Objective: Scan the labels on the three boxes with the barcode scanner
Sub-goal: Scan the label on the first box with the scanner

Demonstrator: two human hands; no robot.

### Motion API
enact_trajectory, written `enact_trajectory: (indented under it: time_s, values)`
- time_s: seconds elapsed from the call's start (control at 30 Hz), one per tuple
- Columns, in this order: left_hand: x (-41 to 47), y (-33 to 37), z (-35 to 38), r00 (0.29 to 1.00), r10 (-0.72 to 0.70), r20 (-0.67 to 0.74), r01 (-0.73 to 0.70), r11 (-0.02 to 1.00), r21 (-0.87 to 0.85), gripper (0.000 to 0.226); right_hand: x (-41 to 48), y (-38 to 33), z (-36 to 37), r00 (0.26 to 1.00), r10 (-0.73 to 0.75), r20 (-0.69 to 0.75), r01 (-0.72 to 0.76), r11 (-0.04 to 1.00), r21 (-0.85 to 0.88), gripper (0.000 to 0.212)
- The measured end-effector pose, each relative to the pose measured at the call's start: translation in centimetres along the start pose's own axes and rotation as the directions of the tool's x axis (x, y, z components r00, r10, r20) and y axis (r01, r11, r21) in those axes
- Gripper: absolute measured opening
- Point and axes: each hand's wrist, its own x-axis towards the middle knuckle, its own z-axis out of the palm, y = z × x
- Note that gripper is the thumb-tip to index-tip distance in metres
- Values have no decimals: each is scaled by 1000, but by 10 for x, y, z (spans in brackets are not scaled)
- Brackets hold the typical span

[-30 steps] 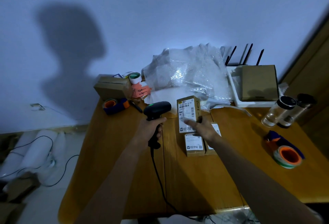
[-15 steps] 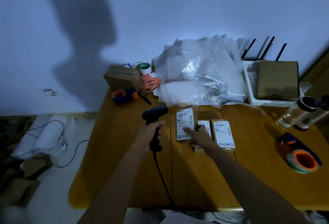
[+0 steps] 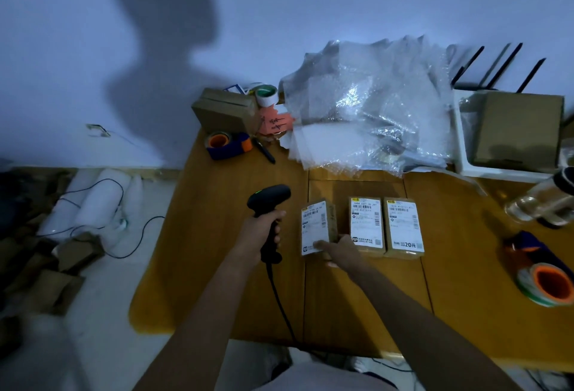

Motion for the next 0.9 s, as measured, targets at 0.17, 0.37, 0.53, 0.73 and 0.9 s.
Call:
enact_trajectory:
  time_s: [0.17, 0.37, 0.53, 0.73, 0.9]
  values:
    - [1, -6, -4, 999, -26, -18, 26, 1000, -16, 22, 5, 8, 5, 999, 33, -22, -32, 998, 61, 61]
    - [1, -13, -5, 998, -46, -30, 45, 999, -26, 26, 7, 13, 12, 996, 85, -22, -73, 944, 322, 55]
    - [2, -17, -4, 999, -50, -7, 50, 998, -29, 24, 8, 23, 18, 994, 106, 1, -98, 918, 385, 66]
    - [3, -17, 4, 998, -60, 7, 60, 998, -16, 22, 6, 28, 15, 994, 107, 17, -103, 892, 441, 51]
    - [3, -19, 8, 998, -55, 21, 55, 998, -4, 20, 10, 31, 11, 992, 119, -34, -97, 920, 379, 55]
